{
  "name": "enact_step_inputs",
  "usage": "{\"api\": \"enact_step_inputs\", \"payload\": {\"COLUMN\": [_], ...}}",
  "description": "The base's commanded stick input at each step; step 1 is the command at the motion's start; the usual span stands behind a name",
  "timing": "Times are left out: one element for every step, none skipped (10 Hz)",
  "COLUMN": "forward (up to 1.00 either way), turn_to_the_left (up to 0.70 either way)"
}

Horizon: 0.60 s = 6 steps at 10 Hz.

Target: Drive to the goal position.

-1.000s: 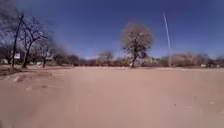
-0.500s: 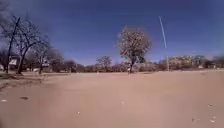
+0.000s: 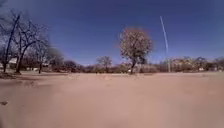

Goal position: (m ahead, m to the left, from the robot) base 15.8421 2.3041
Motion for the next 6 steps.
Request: {"api": "enact_step_inputs", "payload": {"forward": [1.00,1.00,1.00,1.00,1.00,1.00], "turn_to_the_left": [0.00,0.00,0.00,0.00,0.00,0.00]}}
